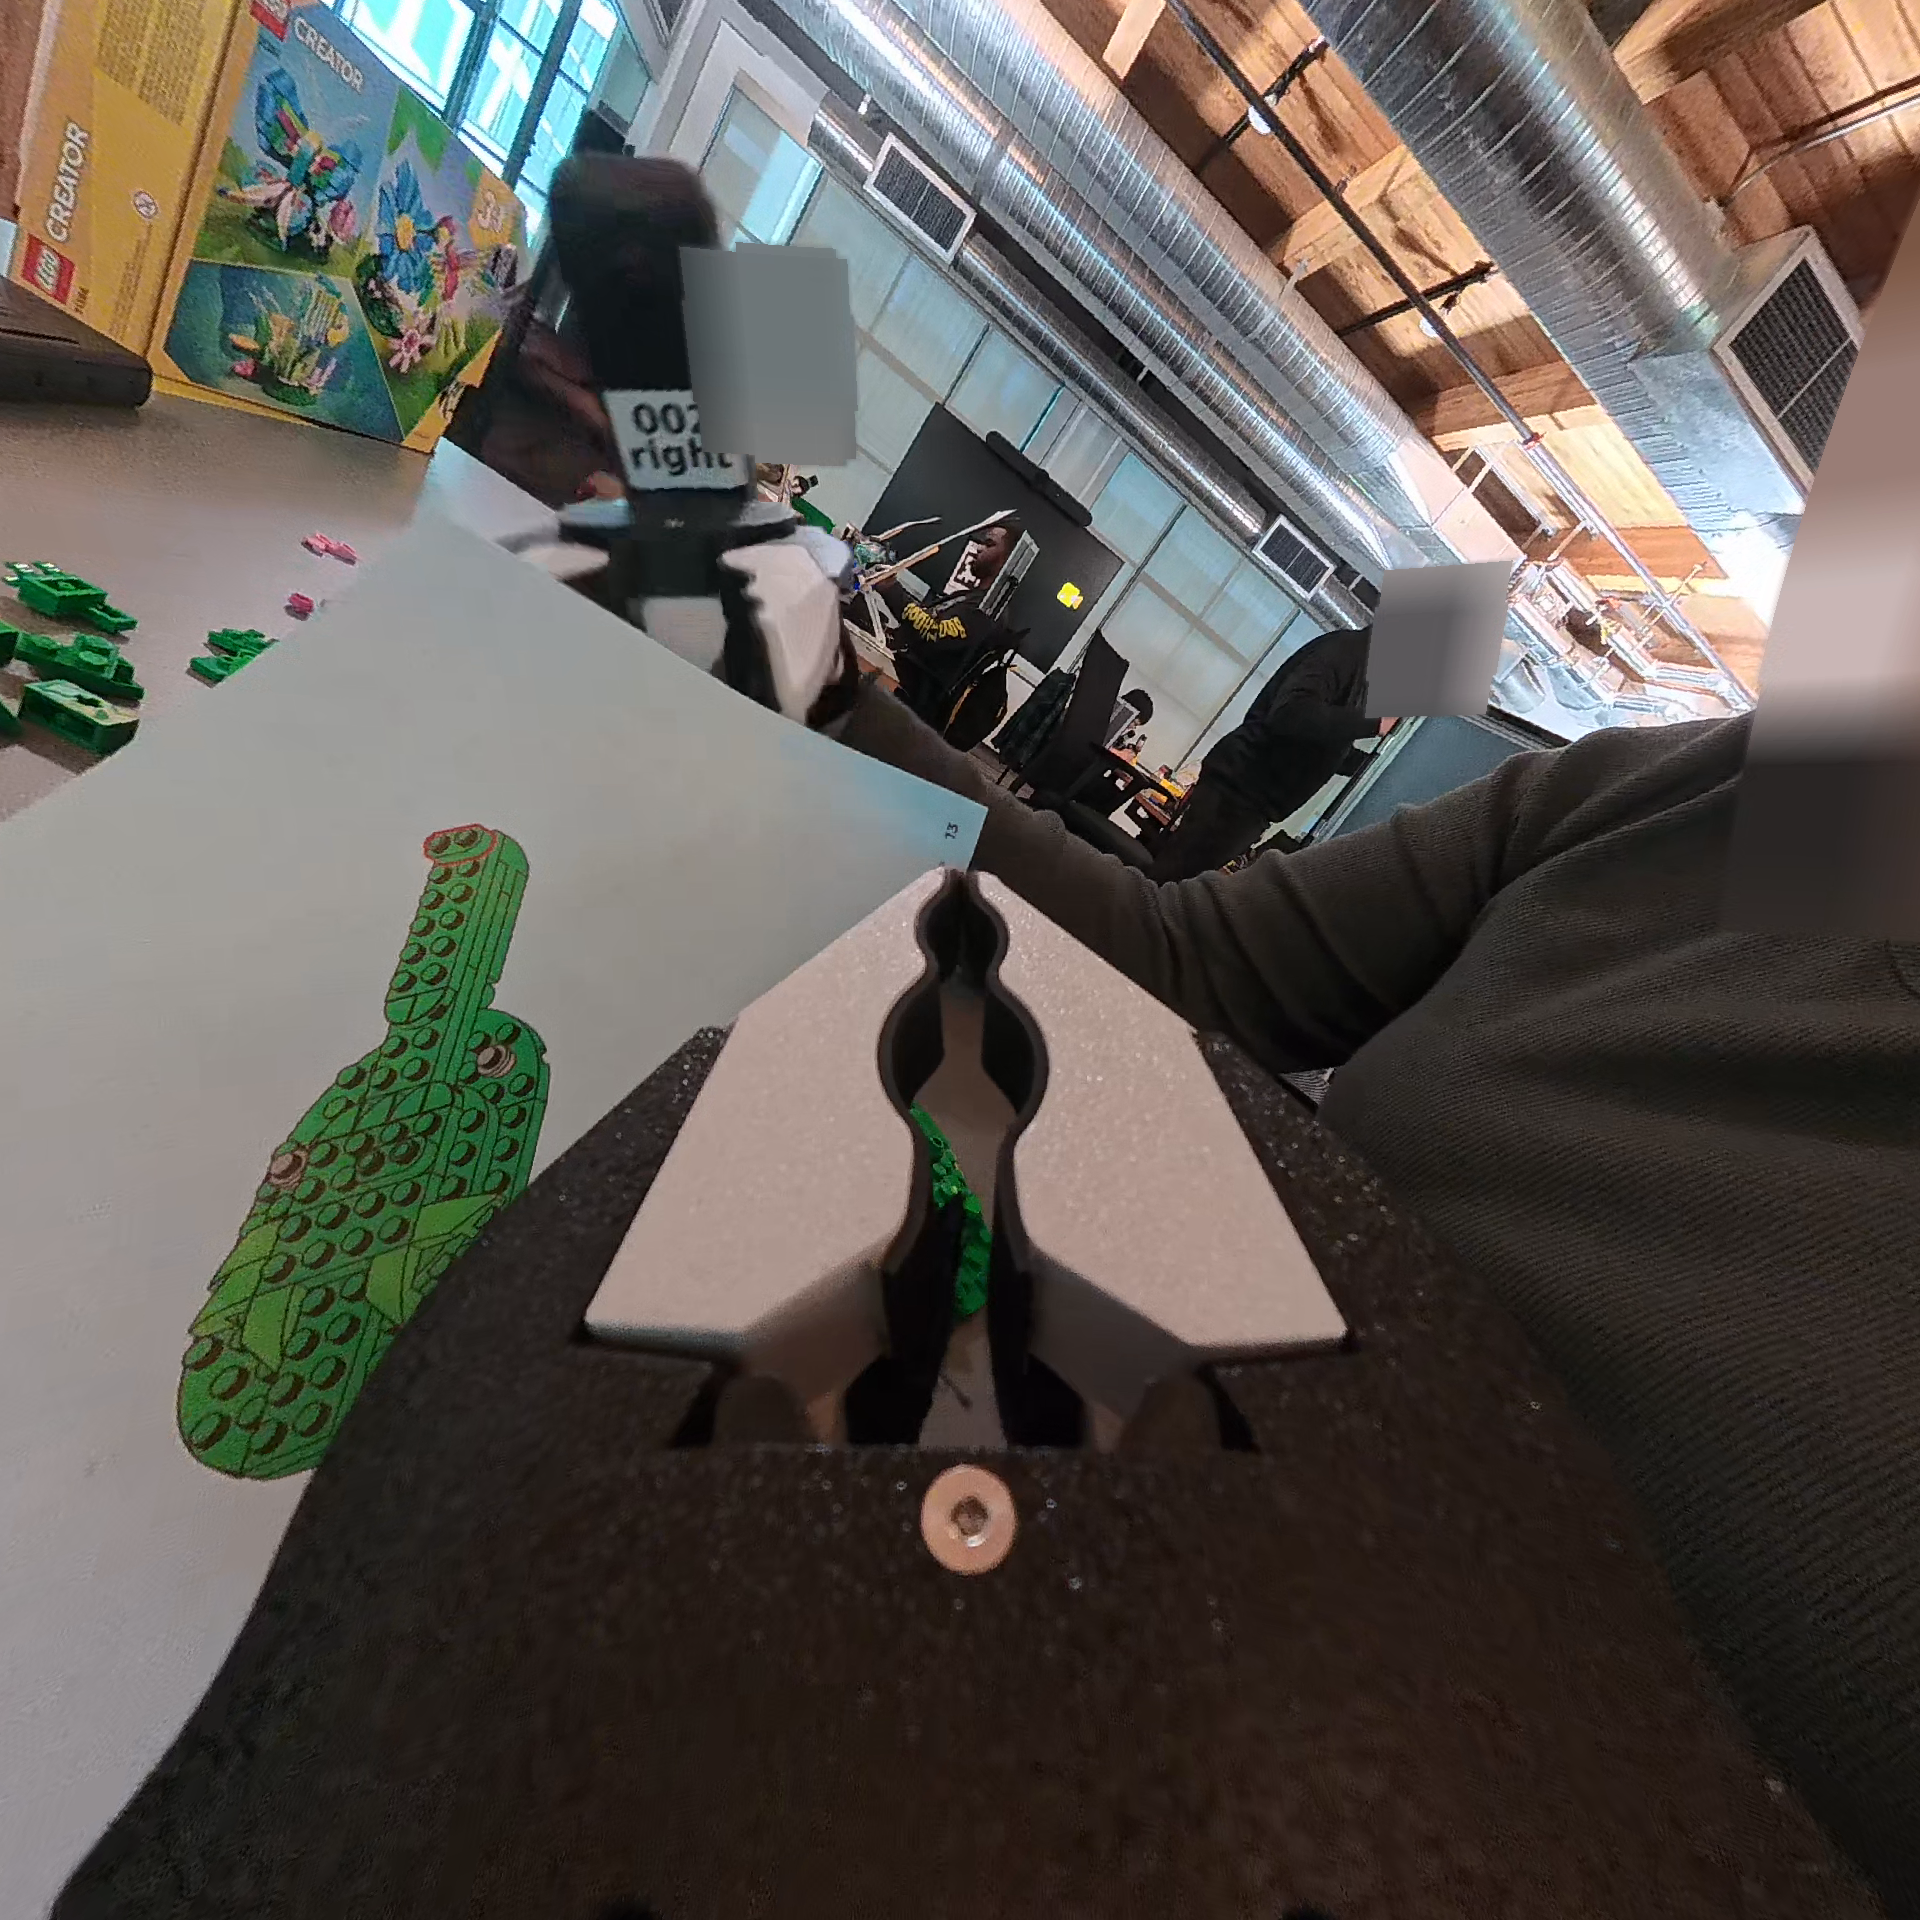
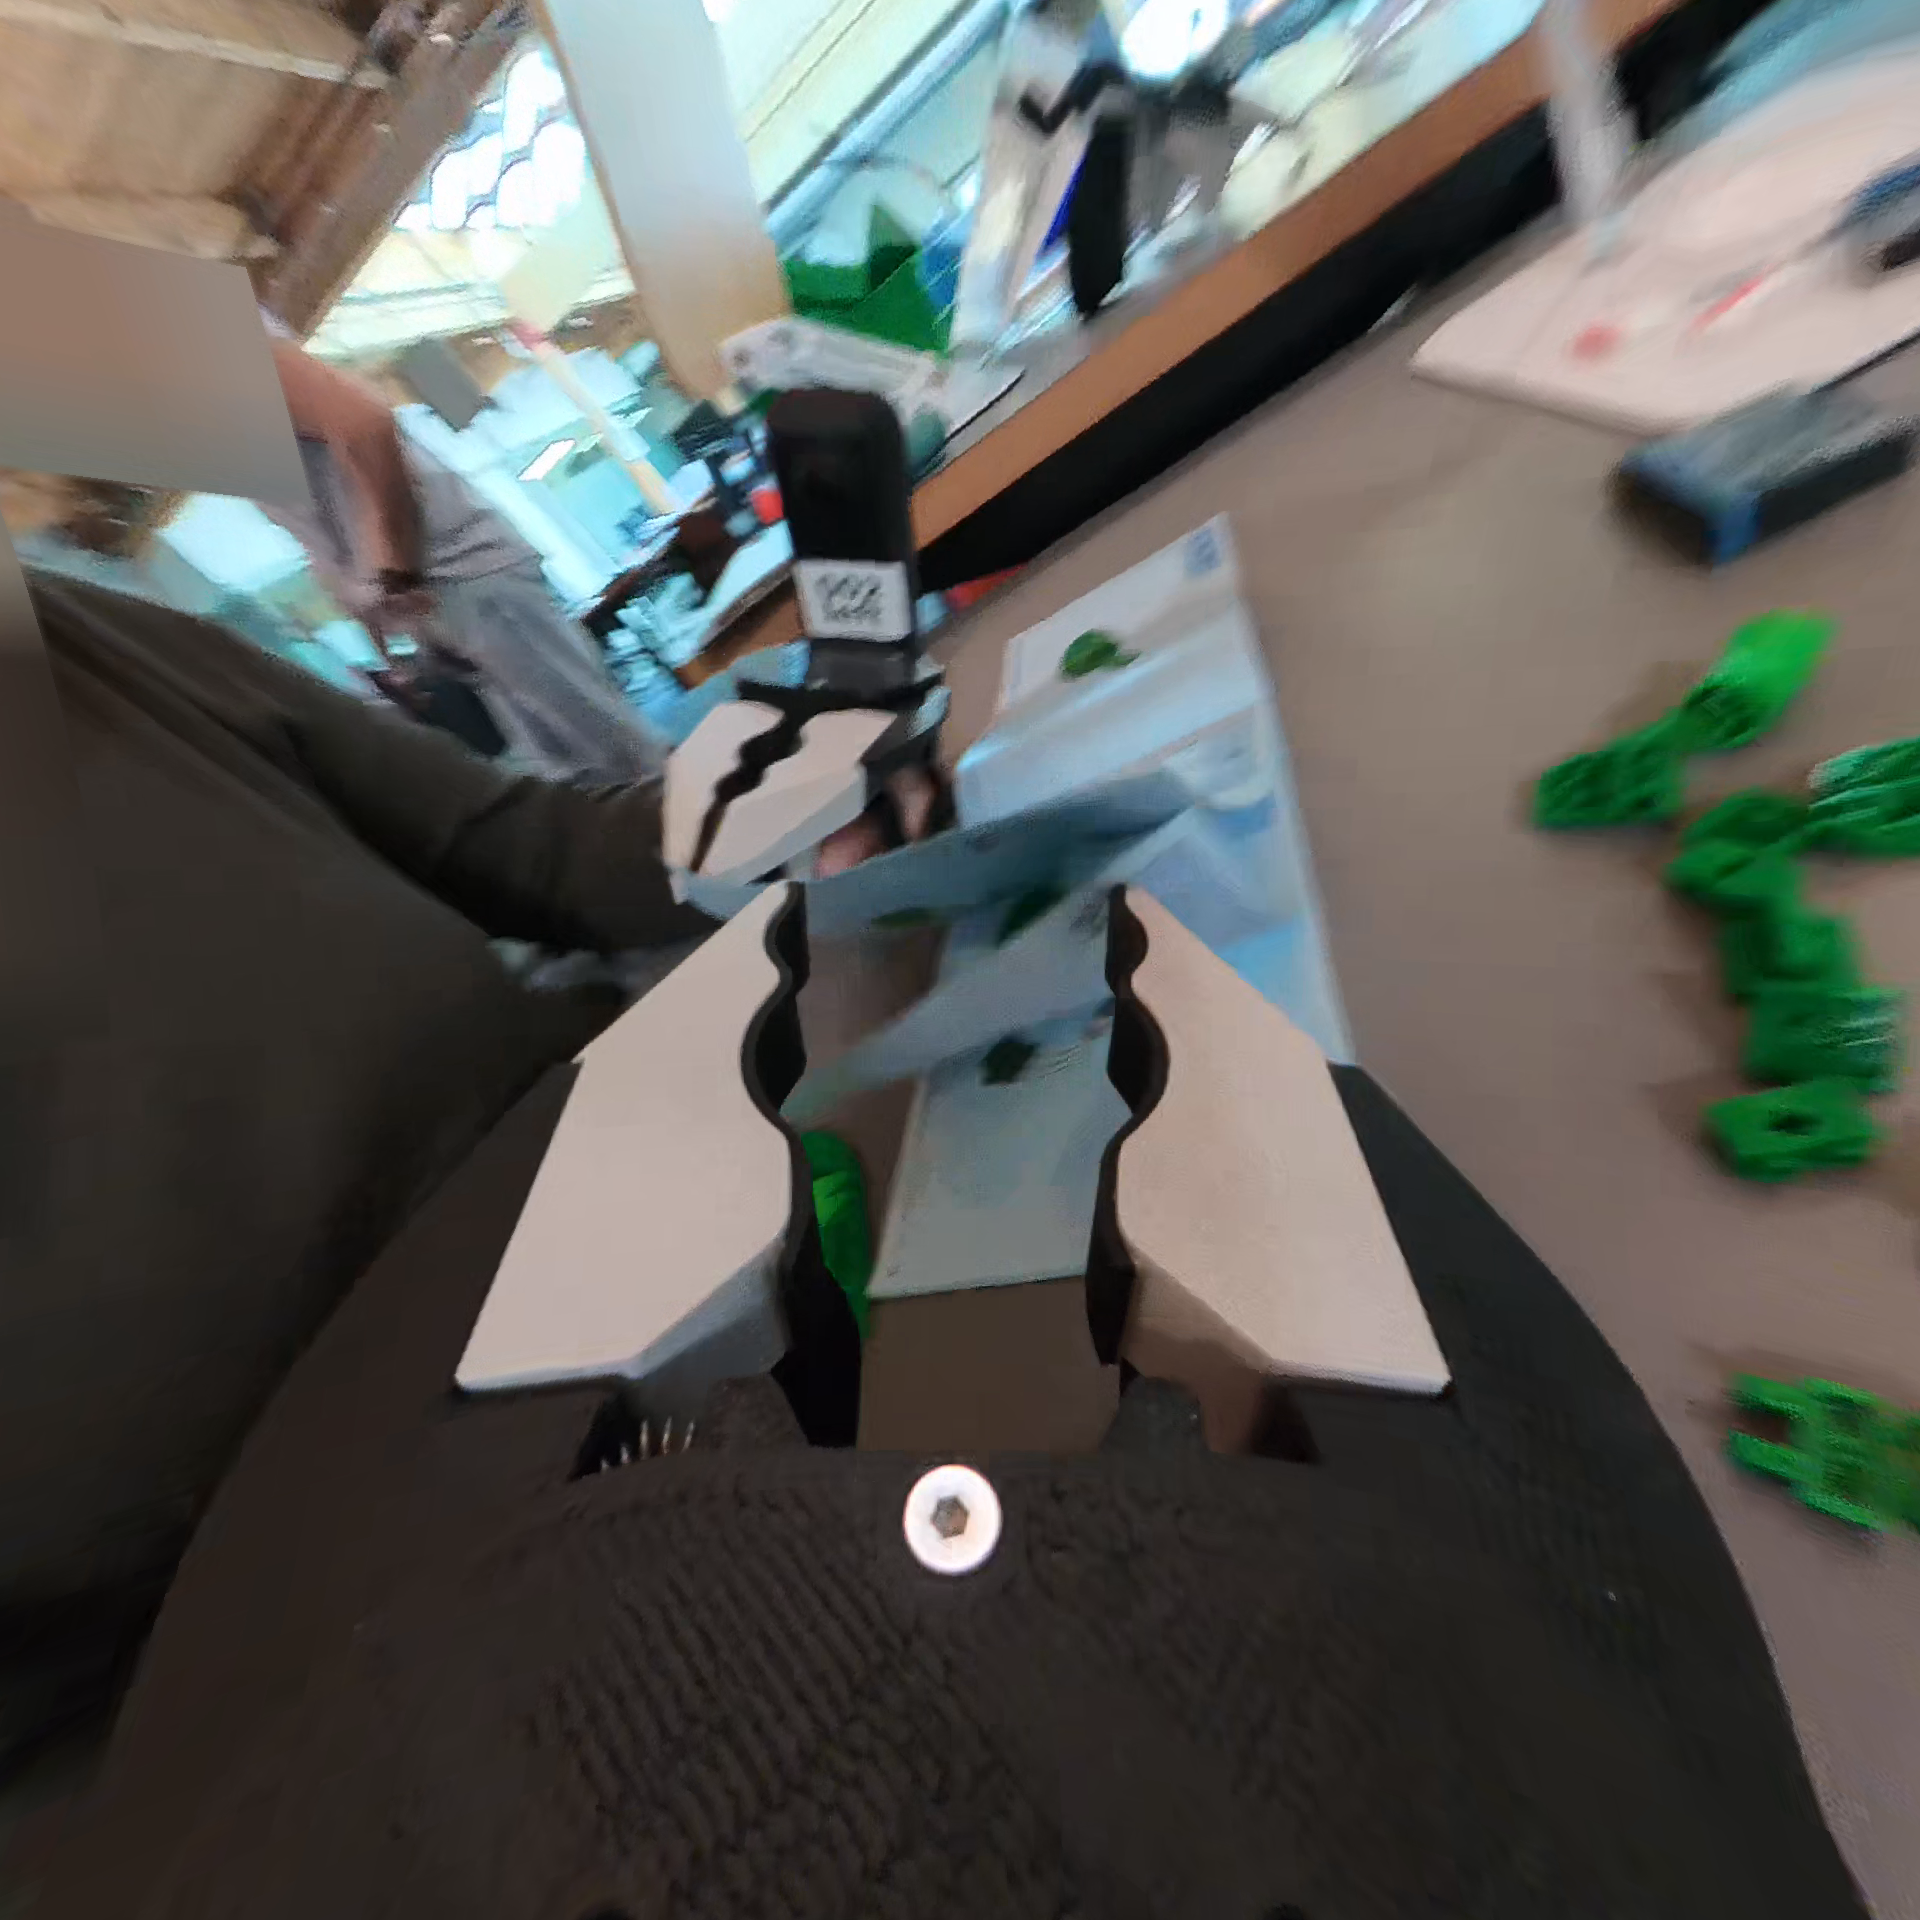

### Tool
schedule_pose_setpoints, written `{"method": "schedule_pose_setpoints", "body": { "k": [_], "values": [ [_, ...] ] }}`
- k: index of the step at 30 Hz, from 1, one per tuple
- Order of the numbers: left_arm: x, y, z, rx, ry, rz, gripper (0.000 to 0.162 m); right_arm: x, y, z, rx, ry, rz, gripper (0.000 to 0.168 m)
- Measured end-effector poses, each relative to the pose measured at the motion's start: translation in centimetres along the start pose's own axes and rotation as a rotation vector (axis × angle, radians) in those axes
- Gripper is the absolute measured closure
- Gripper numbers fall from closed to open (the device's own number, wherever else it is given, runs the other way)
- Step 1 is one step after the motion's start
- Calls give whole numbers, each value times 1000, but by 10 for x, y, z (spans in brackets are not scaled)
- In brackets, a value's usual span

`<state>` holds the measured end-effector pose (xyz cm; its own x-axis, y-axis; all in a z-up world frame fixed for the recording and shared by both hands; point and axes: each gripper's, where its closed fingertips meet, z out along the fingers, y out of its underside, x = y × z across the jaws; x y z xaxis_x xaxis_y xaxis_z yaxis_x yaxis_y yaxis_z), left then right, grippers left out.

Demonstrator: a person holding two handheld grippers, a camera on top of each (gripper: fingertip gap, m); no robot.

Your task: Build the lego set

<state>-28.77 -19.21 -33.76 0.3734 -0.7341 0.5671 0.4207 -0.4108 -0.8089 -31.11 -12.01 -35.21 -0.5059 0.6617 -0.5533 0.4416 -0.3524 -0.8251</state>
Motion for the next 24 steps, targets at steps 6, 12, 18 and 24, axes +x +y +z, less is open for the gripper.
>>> {"method": "schedule_pose_setpoints", "body": {
  "k": [6, 12, 18, 24],
  "values": [
    [-1, -2, -1, 11, 0, -5, 162, 3, 1, -11, -36, 64, -71, 119],
    [-1, -4, -2, 19, -7, 8, 162, -5, 31, -4, -193, 10, -50, 132],
    [2, -2, -2, 5, 16, -4, 162, -7, 43, 32, -228, -21, -105, 137],
    [18, -17, -8, 88, 68, 124, 162, -8, 35, 45, -158, -32, -141, 140]
  ]
}}
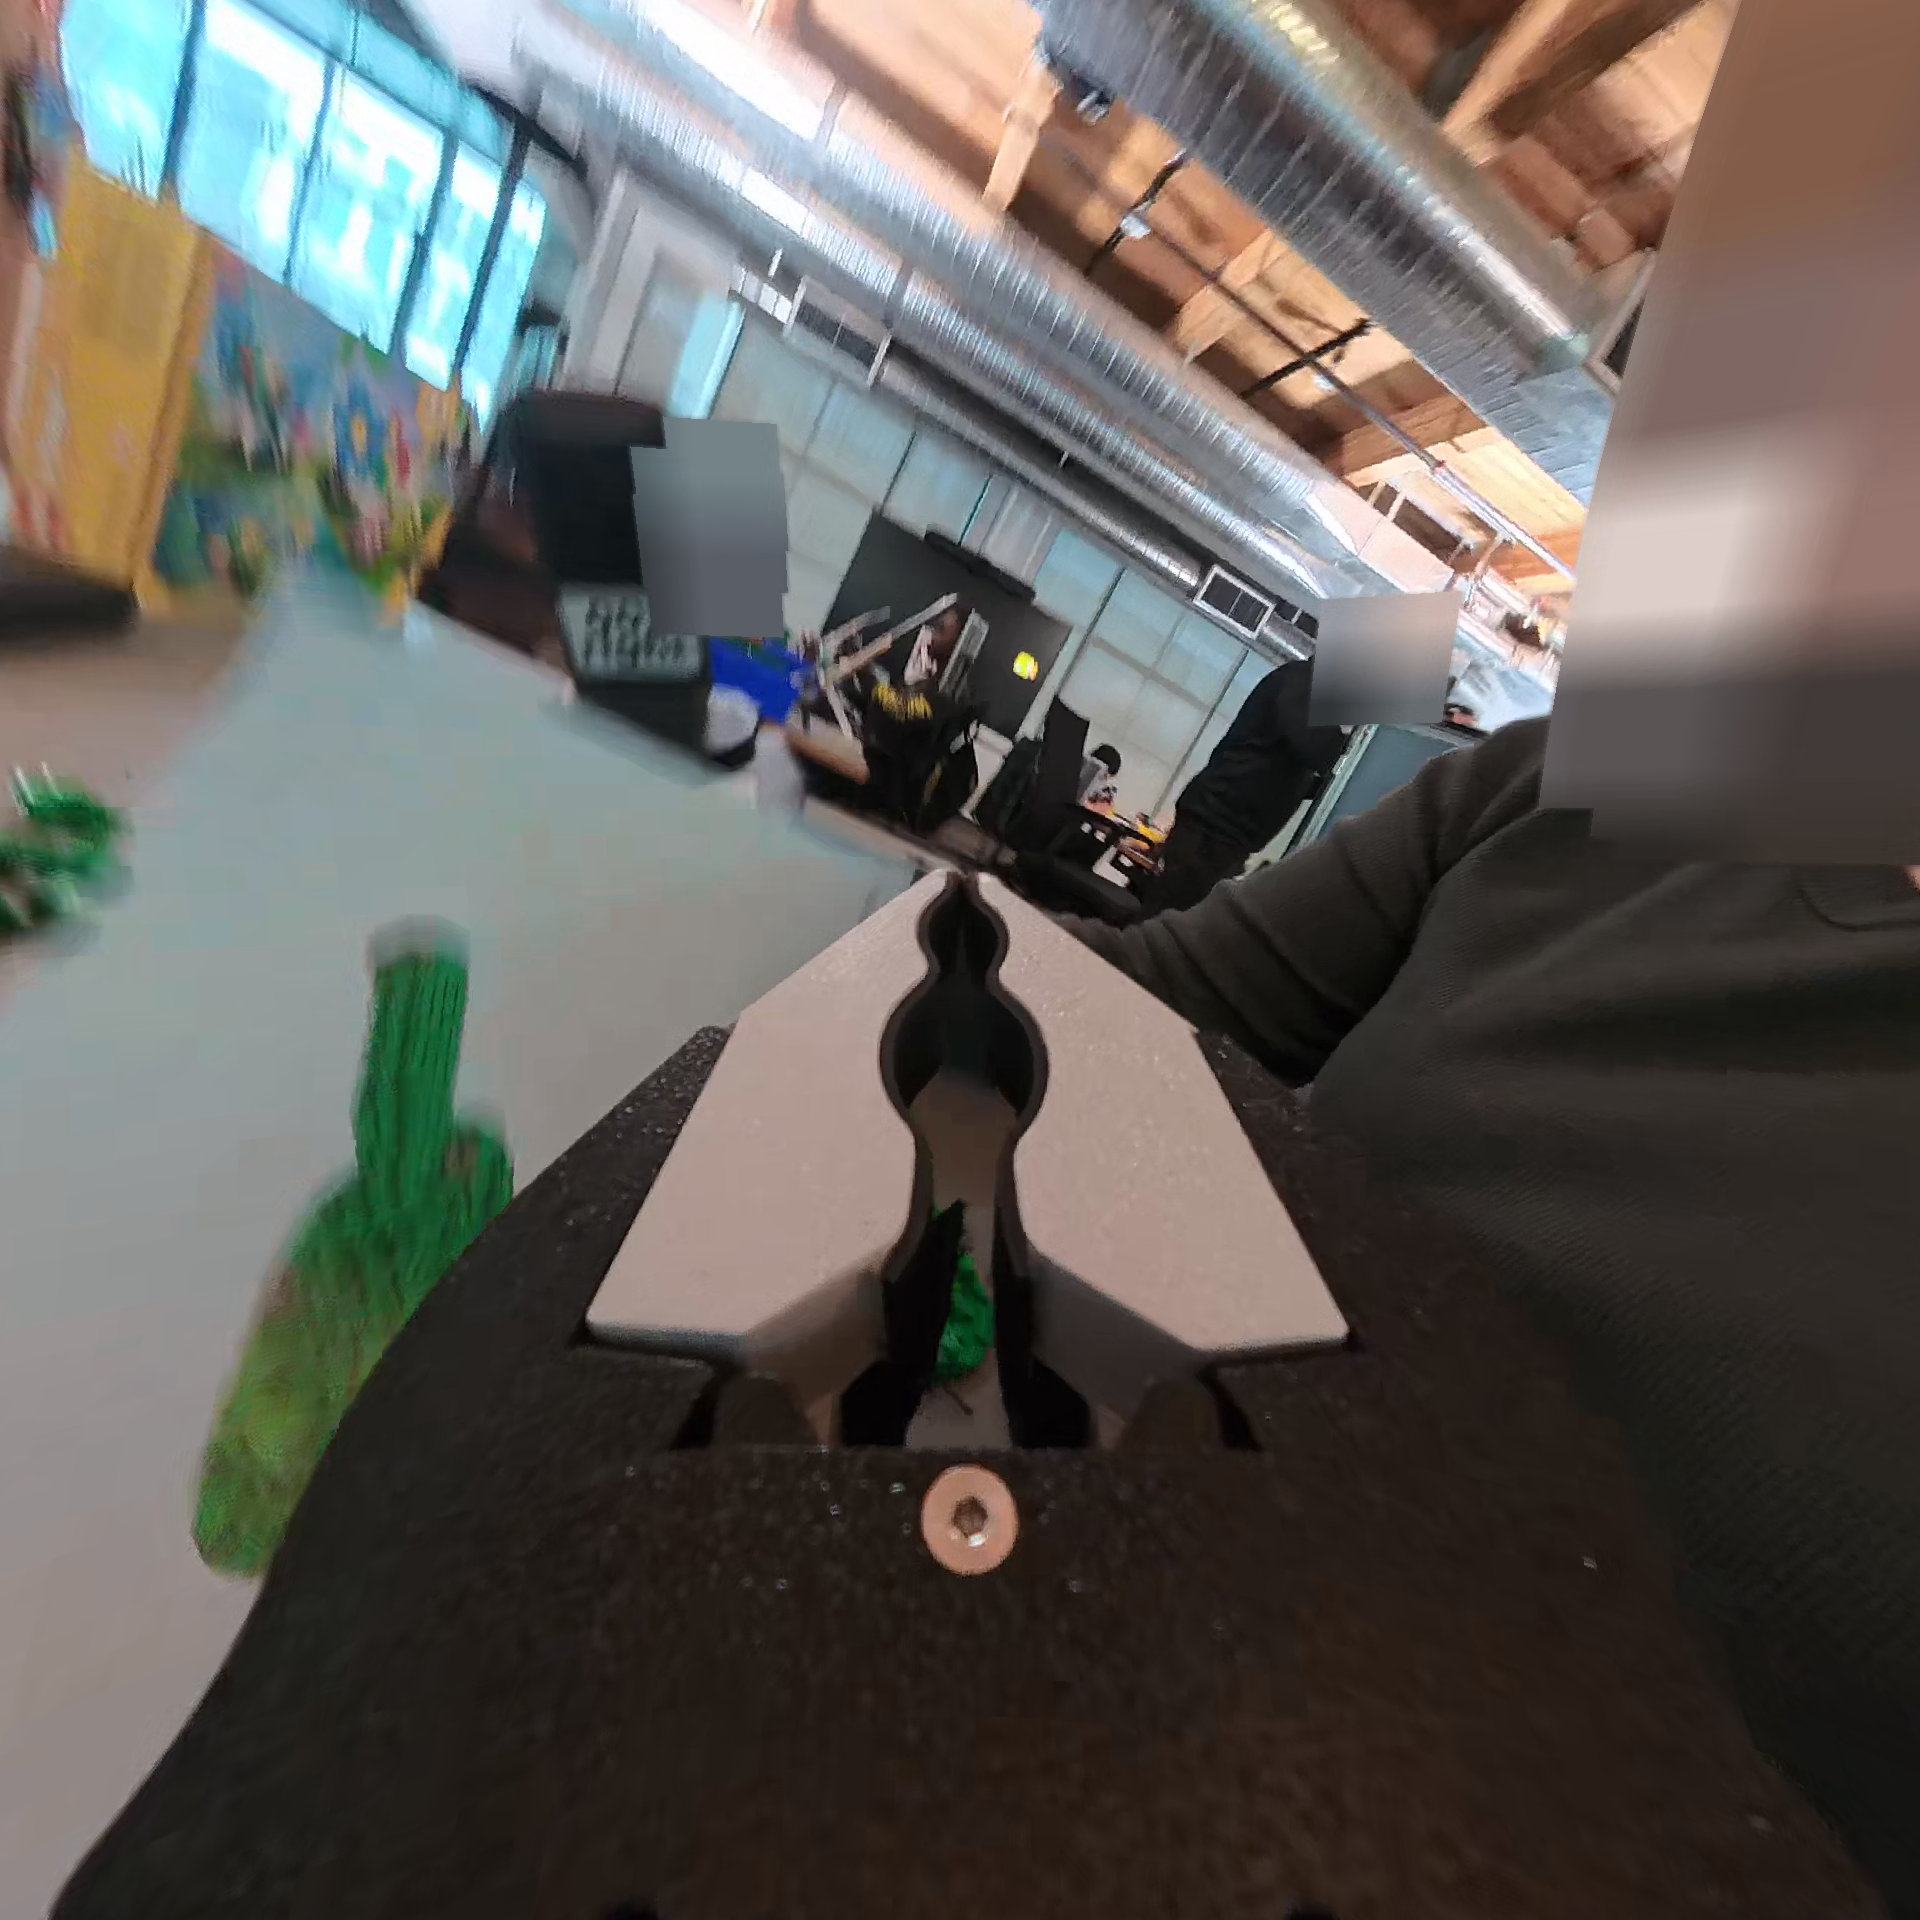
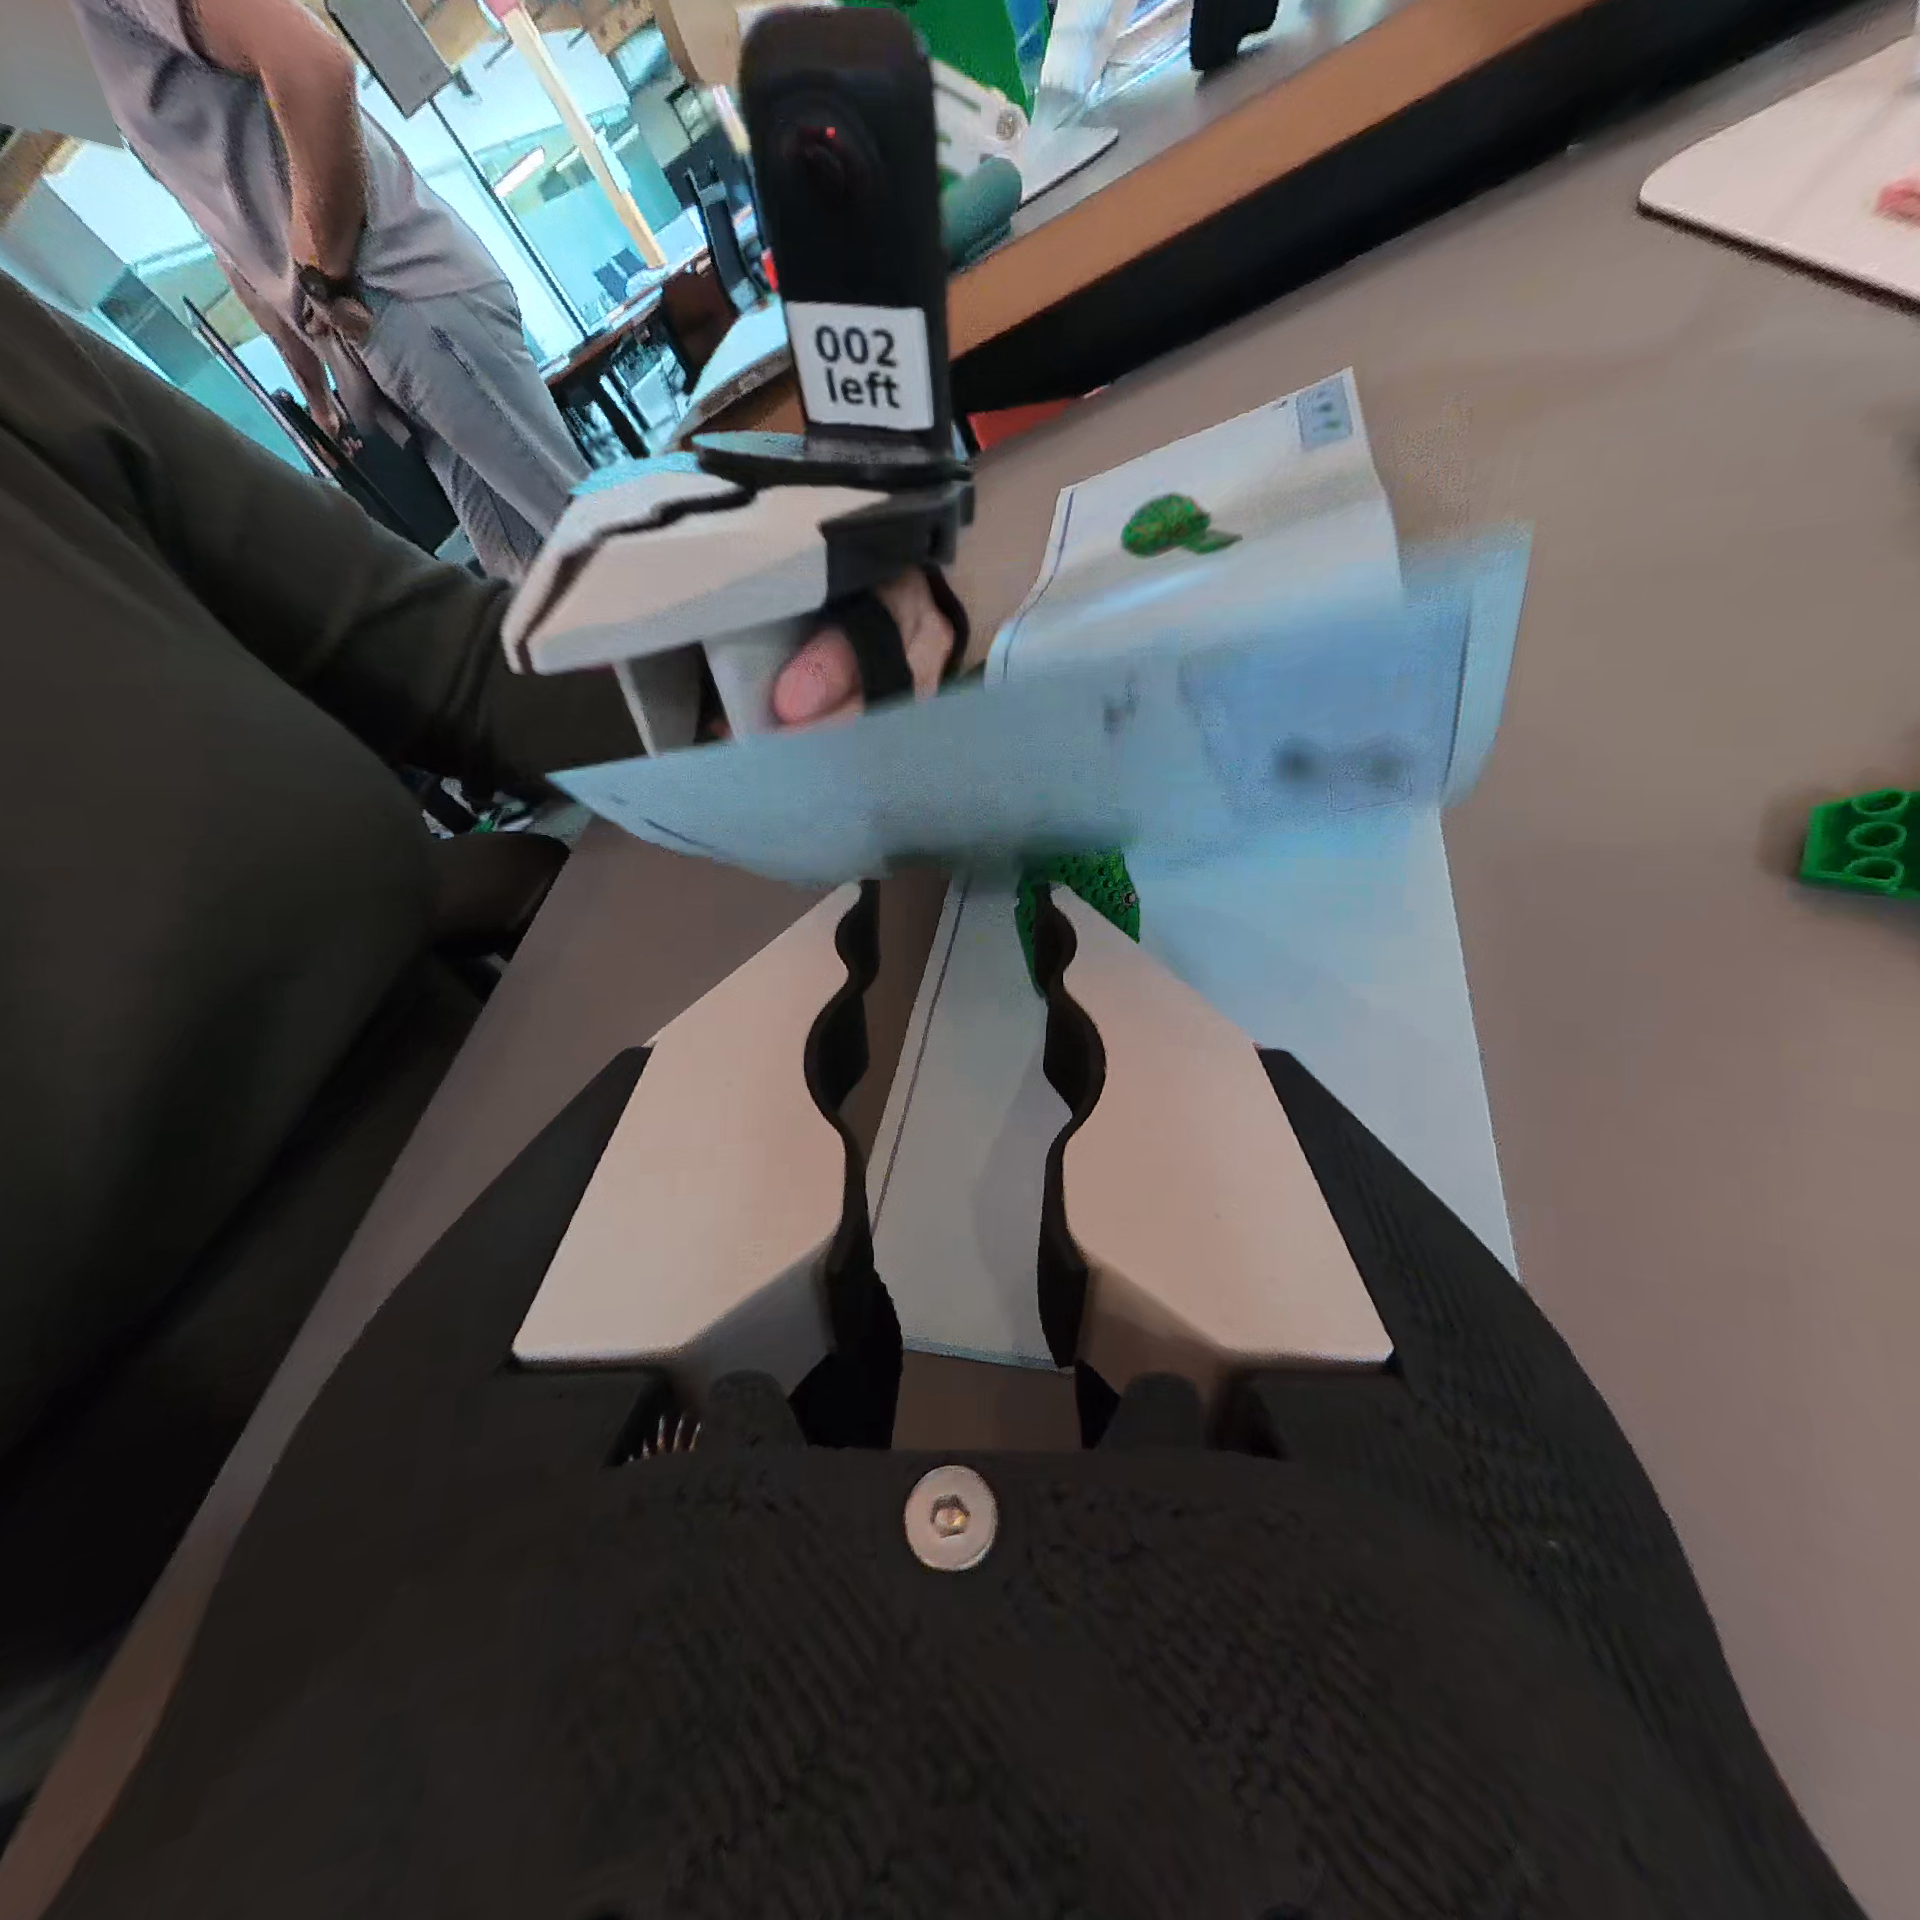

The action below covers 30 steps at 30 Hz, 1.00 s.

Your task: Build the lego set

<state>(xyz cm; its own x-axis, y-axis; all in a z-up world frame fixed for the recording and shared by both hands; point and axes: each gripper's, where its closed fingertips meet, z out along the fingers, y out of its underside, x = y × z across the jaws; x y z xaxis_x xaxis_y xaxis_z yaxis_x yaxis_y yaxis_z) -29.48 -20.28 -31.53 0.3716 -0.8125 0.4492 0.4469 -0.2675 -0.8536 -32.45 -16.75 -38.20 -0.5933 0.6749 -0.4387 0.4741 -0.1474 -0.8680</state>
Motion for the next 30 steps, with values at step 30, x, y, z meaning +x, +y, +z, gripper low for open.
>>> {"method": "schedule_pose_setpoints", "body": {
  "k": [30],
  "values": [
    [-35, -2, -16, -75, -289, 262, 123, 11, 45, -18, -225, 26, 204, 158]
  ]
}}
